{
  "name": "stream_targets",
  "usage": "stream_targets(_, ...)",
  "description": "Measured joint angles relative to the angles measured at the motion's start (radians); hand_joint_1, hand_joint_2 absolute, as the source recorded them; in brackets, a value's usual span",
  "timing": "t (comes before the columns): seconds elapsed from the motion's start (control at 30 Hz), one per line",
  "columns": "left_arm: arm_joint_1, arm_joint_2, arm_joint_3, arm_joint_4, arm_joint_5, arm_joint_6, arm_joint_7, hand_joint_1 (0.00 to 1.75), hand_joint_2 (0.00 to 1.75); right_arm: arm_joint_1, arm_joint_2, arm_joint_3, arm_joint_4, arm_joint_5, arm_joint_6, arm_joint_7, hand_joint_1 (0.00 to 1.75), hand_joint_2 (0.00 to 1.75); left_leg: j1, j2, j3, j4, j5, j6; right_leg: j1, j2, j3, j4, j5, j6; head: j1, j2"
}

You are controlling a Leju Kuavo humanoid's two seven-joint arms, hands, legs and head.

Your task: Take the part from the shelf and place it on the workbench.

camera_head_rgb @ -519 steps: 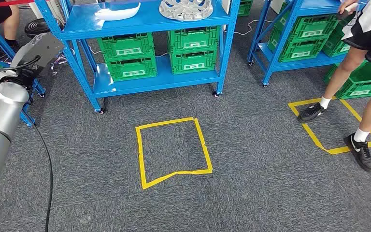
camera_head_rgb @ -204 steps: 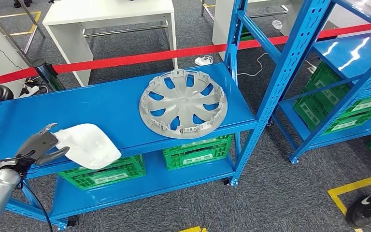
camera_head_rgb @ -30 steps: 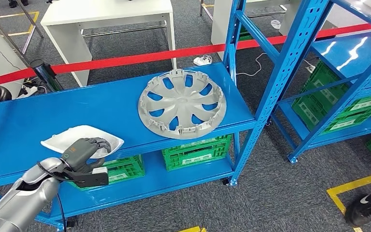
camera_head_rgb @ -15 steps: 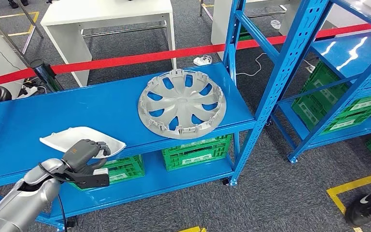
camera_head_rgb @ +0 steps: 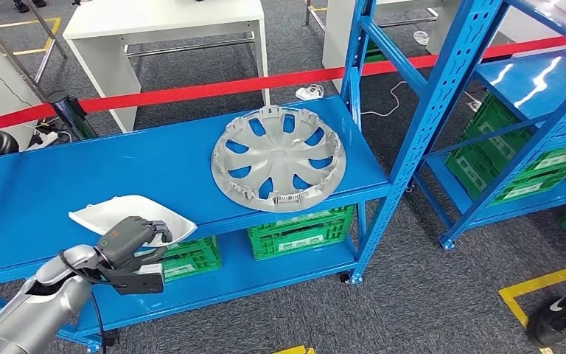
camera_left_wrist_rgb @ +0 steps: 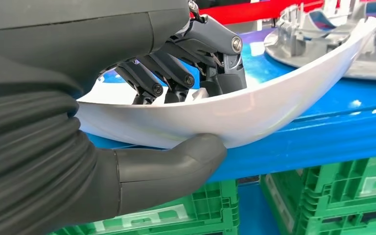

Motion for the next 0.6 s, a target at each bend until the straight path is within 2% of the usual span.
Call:
stream_targets(0.17, 0.034, 0.012, 0.030, -0.018, 0.099, -0.009, -0.021, 1.75, 1.75, 0.001, 0.000, 0.000, 0.000, 0.025, 0.008, -0.011, 0.00, 0.00, 0.000, 0.000, 0.000, 0.000, 0.000, 0.000, 0.000, 0.001, 0.000, 0.000, 0.000, 0.000, 0.000, 0.000)
stream_targets(0.27, 0.052, 0.019, 0.067, -0.037, 0.252, -0.129, -0.036, 1.75, 1.75, 0.001, -0.001, 0.000, 0.000, 0.037, 0.013, -0.020, 0.00, 0.00, 0.000, 0.000, 0.000, 0.000, 0.000, 0.000, 0.000, 0.000, 0.000, 0.000, -0.001, 0.000, 0.000, 0.000)
stream_targets(0.37, 0.078, 0.012, 0.135, -0.079, 0.495, -0.277, -0.059, 1.75, 1.75, 0.001, -0.001, 0.000, 0.000, 0.038, 0.014, -0.022, 0.00, 0.00, 0.000, -0.001, 0.003, 0.000, -0.002, 0.002, -0.001, -0.003, 0.004, 0.000, -0.003, 0.002, 0.000, 0.000)
stream_targets(0.47, 0.137, -0.028, 0.217, -0.157, 0.710, -0.343, -0.066, 1.75, 1.75, 0.002, -0.001, 0.000, 0.000, 0.039, 0.016, -0.015, 0.00, 0.00, -0.001, -0.004, 0.009, -0.001, -0.004, 0.006, -0.003, -0.005, 0.011, 0.000, -0.007, 0.005, 0.000, 0.000)
stream_targets(0.6, 0.258, -0.132, 0.314, -0.310, 0.935, -0.363, -0.037, 1.75, 1.75, 0.002, 0.000, 0.000, 0.000, 0.050, 0.020, 0.007, 0.00, 0.00, -0.003, -0.004, 0.012, -0.001, -0.006, 0.009, -0.005, -0.005, 0.015, 0.000, -0.009, 0.008, 0.000, 0.000)
